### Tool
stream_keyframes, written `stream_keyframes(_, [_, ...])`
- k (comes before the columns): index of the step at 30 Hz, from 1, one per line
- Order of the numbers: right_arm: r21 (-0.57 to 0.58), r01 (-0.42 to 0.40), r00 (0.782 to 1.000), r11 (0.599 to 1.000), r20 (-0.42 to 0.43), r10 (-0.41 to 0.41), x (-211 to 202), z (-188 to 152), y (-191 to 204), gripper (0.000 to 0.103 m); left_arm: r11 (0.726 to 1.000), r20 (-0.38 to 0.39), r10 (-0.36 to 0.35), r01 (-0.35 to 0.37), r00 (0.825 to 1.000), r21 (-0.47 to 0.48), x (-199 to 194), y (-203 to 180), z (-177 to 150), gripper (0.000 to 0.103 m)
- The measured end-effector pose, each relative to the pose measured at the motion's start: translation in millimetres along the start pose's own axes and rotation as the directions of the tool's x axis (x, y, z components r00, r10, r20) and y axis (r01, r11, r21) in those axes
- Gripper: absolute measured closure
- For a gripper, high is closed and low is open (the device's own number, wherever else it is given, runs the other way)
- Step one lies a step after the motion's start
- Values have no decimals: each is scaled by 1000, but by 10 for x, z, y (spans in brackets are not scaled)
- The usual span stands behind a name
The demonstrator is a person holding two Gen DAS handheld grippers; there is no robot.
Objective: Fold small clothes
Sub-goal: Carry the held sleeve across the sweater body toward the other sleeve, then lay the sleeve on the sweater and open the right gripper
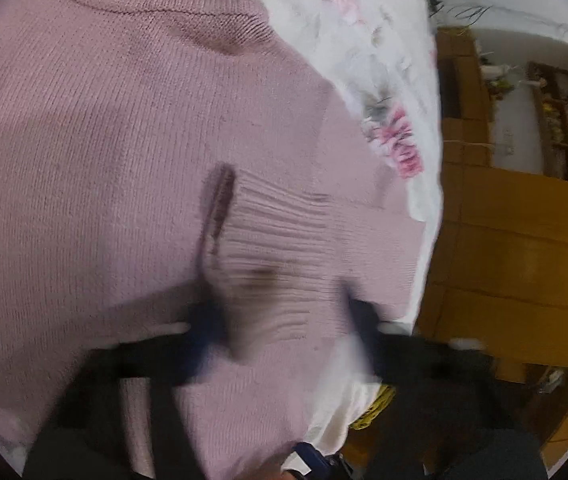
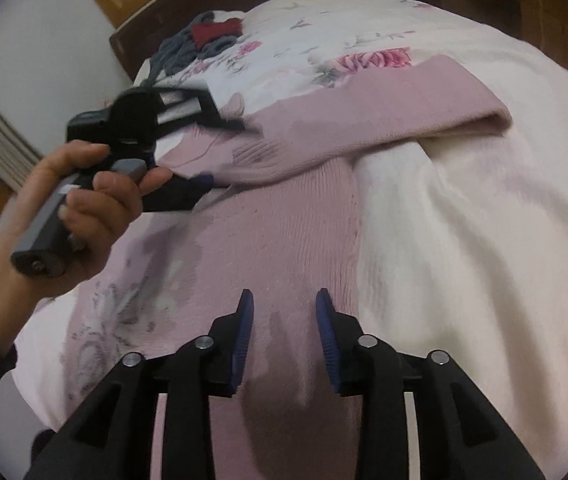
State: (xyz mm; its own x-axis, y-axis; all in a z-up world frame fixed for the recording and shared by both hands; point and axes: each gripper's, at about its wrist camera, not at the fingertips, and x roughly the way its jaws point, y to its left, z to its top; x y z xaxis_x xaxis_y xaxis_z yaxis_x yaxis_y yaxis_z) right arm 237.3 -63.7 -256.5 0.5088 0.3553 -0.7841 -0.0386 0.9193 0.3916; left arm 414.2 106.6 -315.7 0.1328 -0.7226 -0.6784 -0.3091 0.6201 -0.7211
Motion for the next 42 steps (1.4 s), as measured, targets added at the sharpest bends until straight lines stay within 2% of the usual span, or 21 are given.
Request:
stream_keyframes(1, [14, -10, 1000, 1000, -2, 10, -19, -21, -9, 69, 1000, 0, 11, -11, 1000, -2, 3, 3, 12, 90])
stream_keyframes(2, [21, -14, 1000, 1000, -5, 14, -34, -41, -11, 69, 1000, 0, 21, -21, 1000, 0, 5, -1, 23, 95])
stream_keyframes(6, [23, -16, 1000, 1000, -12, 16, -114, -126, 7, 69, 999, 39, 34, -36, 999, 40, -132, -118, 17, 97])
stream_keyframes(9, [13, -17, 1000, 1000, -17, 17, -168, -186, 16, 69, 994, 72, 14, -21, 997, 107, -379, -326, -8, 97])
stream_keyframes(14, [4, -14, 1000, 1000, -22, 14, -257, -279, 65, 69, 980, 158, -13, -19, 987, 198, -1074, -659, -23, 97])
stream_keyframes(20, [-5, -38, 999, 999, -39, 38, -270, -409, 193, 69, 971, 255, 17, -77, 967, 226, -1858, -639, 1, 97])
stream_keyframes(25, [-15, -53, 997, 998, -56, 52, -236, -469, 315, 69, 973, 295, 80, -138, 952, 183, -2286, -264, 77, 97])
stream_keyframes(34, [-37, -50, 995, 998, -86, 47, -116, -471, 371, 69, 984, 305, 139, -167, 942, 67, -2732, 750, 203, 97])
stream_keyframes(37, [-46, -52, 994, 998, -95, 48, -80, -493, 413, 69, 985, 302, 152, -170, 941, 34, -2790, 1046, 271, 97])
stream_keyframes(42, [-45, -54, 993, 998, -112, 48, 5, -513, 449, 69, 983, 259, 180, -183, 949, -15, -2661, 1490, 355, 97])
